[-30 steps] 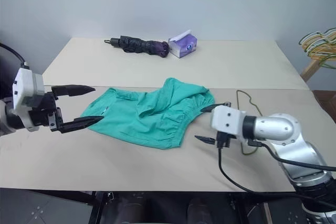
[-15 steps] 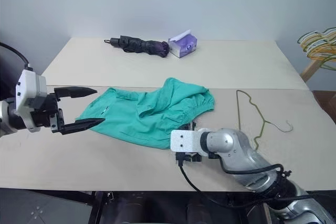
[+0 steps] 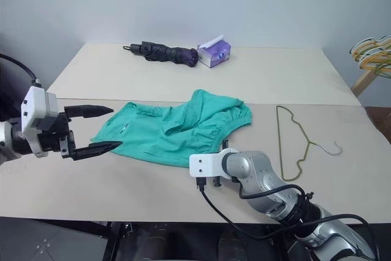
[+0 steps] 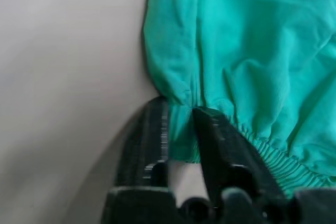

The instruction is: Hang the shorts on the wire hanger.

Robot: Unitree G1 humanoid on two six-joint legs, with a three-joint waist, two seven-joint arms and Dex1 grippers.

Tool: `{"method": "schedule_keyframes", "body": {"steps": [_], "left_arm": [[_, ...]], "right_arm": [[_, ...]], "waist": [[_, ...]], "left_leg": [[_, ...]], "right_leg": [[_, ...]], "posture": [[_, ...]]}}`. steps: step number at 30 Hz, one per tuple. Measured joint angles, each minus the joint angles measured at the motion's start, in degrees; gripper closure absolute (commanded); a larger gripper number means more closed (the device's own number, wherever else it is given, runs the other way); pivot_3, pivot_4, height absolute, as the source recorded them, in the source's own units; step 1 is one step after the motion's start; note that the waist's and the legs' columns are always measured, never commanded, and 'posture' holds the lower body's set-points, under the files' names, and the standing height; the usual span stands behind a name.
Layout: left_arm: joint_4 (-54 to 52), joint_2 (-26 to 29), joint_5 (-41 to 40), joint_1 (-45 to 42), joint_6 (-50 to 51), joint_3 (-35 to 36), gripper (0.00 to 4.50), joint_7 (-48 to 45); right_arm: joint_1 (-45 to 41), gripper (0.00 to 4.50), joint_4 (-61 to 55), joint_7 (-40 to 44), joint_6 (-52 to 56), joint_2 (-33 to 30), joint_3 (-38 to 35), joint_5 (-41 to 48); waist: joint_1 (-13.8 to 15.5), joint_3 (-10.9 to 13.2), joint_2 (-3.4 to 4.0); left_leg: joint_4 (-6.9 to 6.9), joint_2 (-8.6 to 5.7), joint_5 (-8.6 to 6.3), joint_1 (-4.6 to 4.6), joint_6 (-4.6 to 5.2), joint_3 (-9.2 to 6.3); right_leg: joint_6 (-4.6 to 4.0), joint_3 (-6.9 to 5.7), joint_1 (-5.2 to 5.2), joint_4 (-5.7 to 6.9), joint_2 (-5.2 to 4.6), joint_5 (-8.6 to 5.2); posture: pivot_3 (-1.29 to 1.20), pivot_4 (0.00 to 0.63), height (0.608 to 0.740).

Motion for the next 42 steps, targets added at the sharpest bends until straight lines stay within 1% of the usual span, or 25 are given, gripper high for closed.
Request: {"method": "schedule_keyframes", "body": {"steps": [6,9,12,16,19,24,28,32,36,42], "left_arm": [[-0.77,-0.33,3.0,1.81,-2.56,-0.54,0.0,-0.15],[0.5,0.82,8.88,4.07,-8.93,-2.41,0.0,-1.69],[5.57,1.71,17.07,6.54,-18.62,-4.96,0.0,-3.3],[13.73,2.06,24.35,6.83,-29.85,-7.91,0.0,-4.43],[20.35,2.98,30.74,6.36,-38.66,-10.98,0.0,-4.51],[28.75,3.08,40.34,2.79,-49.27,-16.29,0.0,-1.56],[34.07,2.59,45.72,-1.16,-52.57,-20.01,0.0,1.72],[37.12,1.16,49.72,-5.4,-55.25,-23.71,0.9,3.77],[41.29,-1.48,53.02,-9.47,-56.7,-26.68,2.24,6.21],[48.7,-5.22,57.57,-15.61,-58.91,-30.61,4.24,11.09]], "right_arm": [[-0.02,4.46,1.46,0.03,-2.42,0.63,-0.9,-0.94],[0.41,4.46,1.53,0.35,-5.51,-0.58,-3.41,0.29],[0.96,4.46,1.5,1.54,-11.26,-4.3,-7.95,3.68],[0.99,4.46,1.68,3.23,-16.93,-6.57,-13.1,8.24],[0.94,4.46,2.63,4.09,-20.76,-9.33,-15.77,9.25],[1.23,4.46,3.43,5.62,-23.34,-10.54,-18.03,10.38],[1.38,4.46,3.45,6.4,-24.29,-10.6,-18.66,10.45],[1.38,4.5,3.43,6.59,-24.29,-10.4,-18.84,10.55],[1.34,4.5,3.35,7.08,-24.28,-10.31,-18.97,10.57],[1.15,4.5,2.79,7.59,-24.2,-10.17,-19.44,11.0]], "waist": [[-0.05,0.0,-0.01],[-0.04,0.0,0.0],[-0.03,0.01,0.01],[-0.07,0.0,0.01],[-0.13,0.0,0.01],[-0.13,0.0,0.01],[-0.17,-0.01,0.0],[-0.08,-0.04,0.07],[0.09,-0.15,0.24],[0.02,-0.2,0.28]], "left_leg": [[0.0,0.01,0.0,0.01,0.0,0.0],[0.0,0.0,0.0,-0.01,0.0,0.02],[-0.01,0.0,0.0,-0.03,0.0,0.03],[-0.01,0.01,0.0,-0.02,0.0,0.04],[-0.01,0.01,0.0,-0.03,0.0,0.07],[-0.01,0.02,0.0,-0.05,0.0,0.07],[-0.01,0.02,0.0,-0.07,0.0,0.1],[-0.01,0.01,0.0,-0.04,0.0,0.09],[0.02,-0.01,0.01,0.04,-0.02,0.09],[0.03,-0.01,0.02,0.04,-0.03,0.08]], "right_leg": [[-0.01,0.0,-0.01,0.01,0.0,0.0],[-0.01,0.0,-0.01,-0.04,0.0,0.0],[-0.01,-0.01,-0.02,-0.07,-0.01,0.0],[-0.01,-0.02,-0.02,-0.06,-0.01,0.0],[-0.01,-0.02,-0.02,-0.07,-0.02,0.0],[-0.01,-0.02,-0.05,-0.04,-0.01,0.0],[0.01,-0.02,-0.06,-0.03,-0.02,0.02],[0.01,-0.02,-0.04,0.02,-0.02,0.02],[0.03,-0.02,0.05,0.06,-0.03,0.03],[0.05,-0.02,0.05,0.07,-0.02,0.04]], "posture": [[0.08,0.092,0.74],[0.07,0.088,0.74],[0.06,0.085,0.74],[0.04,0.079,0.74],[0.04,0.074,0.74],[0.03,0.068,0.74],[0.02,0.066,0.74],[0.02,0.065,0.74],[0.01,0.063,0.74],[0.01,0.059,0.74]]}}
